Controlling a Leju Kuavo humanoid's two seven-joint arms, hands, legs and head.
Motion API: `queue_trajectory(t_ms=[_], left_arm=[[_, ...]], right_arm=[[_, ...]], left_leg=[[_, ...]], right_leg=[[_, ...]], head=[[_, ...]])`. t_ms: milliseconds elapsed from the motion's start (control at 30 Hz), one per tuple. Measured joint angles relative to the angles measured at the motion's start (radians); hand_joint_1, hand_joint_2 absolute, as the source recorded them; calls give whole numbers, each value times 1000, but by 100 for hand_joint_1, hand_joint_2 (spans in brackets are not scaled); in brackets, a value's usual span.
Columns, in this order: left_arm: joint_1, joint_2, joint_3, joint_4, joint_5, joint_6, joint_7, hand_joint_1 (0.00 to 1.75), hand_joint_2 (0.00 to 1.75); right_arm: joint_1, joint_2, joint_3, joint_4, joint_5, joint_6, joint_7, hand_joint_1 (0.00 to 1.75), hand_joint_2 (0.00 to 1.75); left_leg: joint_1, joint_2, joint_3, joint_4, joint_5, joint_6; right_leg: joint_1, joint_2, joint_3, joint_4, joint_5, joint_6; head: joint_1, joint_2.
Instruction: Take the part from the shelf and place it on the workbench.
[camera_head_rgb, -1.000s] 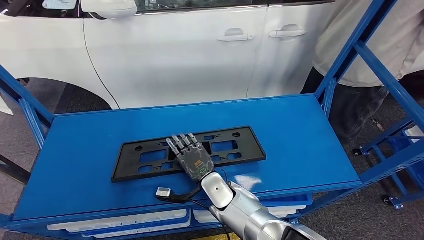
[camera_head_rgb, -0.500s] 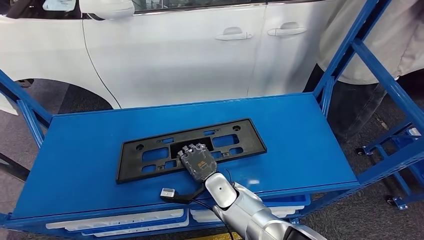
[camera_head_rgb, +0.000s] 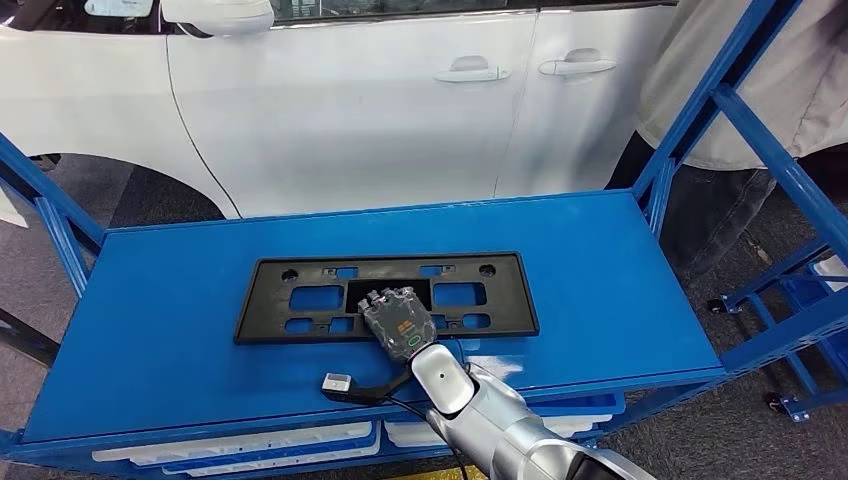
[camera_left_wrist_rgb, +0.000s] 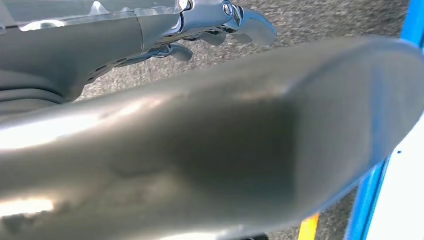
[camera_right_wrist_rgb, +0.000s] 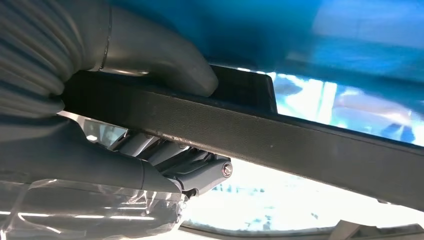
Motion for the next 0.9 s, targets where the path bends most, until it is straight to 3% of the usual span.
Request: queue_trajectory(t_ms=[33,133,200,267,333,400,467,533,567,633,700,733,767,833,900], left_arm=[[-1,0,-4,0,0,1,-7,0,44],[-3,0,-13,0,0,3,-23,0,175],[-3,0,-18,0,0,4,-29,0,175],[-3,0,-22,0,0,8,-35,0,175],[-5,-1,-23,0,0,24,-33,0,175],[-6,-3,-20,0,0,43,-20,0,175],[-5,-4,-12,0,0,49,-9,0,175],[-3,-5,-1,0,0,36,-32,0,175],[-2,-6,6,0,0,21,-60,0,175],[-1,-6,27,0,0,-25,-125,0,175],[3,-5,51,0,0,-69,-170,0,175],[4,-5,60,0,0,-79,-180,0,175],[4,-5,69,0,0,-85,-185,0,175],[2,-5,81,0,0,-86,-190,0,175],[-2,-5,91,0,0,-86,-192,0,175]], right_arm=[[1,0,-6,-9,-3,0,-5,175,175],[13,-6,-28,-55,-19,0,-29,175,175],[25,-11,-46,-94,-31,0,-49,175,175],[38,-17,-69,-150,-48,0,-76,175,175],[55,-22,-104,-239,-79,0,-117,175,175],[83,-29,-147,-359,-134,0,-178,175,175],[124,-40,-193,-498,-266,0,-266,175,175],[164,-58,-232,-641,-523,4,-385,175,175],[181,-74,-245,-716,-703,14,-455,175,175],[213,-114,-267,-868,-1085,79,-585,175,175],[250,-153,-295,-1029,-1418,237,-663,175,175],[269,-167,-309,-1103,-1529,334,-678,175,175],[287,-176,-323,-1178,-1616,437,-686,175,175],[319,-186,-341,-1299,-1699,595,-692,175,175],[346,-193,-354,-1396,-1728,678,-695,175,175]], left_leg=[[2,1,0,-2,2,5],[1,1,-5,-2,2,11],[1,0,-5,-1,2,11],[1,-1,-2,-1,1,9],[-1,-2,0,0,-2,5],[-4,-3,-1,1,-3,-5],[-4,-3,-2,-1,-3,-17],[-1,-2,-7,13,-17,-26],[0,-1,-21,46,-39,-29],[1,0,-75,168,-105,-34],[2,0,-128,283,-146,-39],[3,0,-133,293,-138,-40],[4,1,-119,264,-111,-40],[4,1,-58,135,-39,-36],[0,0,-14,41,-11,-28]], right_leg=[[-2,0,-20,43,-26,5],[-8,1,-117,244,-115,14],[-11,1,-144,294,-117,16],[-12,1,-107,211,-62,12],[-10,0,-38,64,3,2],[-5,-1,-3,-16,26,-6],[-2,-1,-3,-25,24,-13],[-6,-4,3,-35,28,-23],[-9,-6,6,-41,30,-27],[-10,-10,9,-43,30,-33],[-9,-11,9,-41,28,-35],[-9,-9,10,-39,26,-34],[-10,-6,11,-36,22,-33],[-10,-1,16,-28,12,-26],[-6,-1,16,-20,5,-16]], head=[[1,0],[4,0],[4,0],[4,0],[4,0],[3,0],[3,0],[2,0],[1,0],[-1,0],[-2,0],[-2,0],[-2,0],[-2,0],[-2,0]])
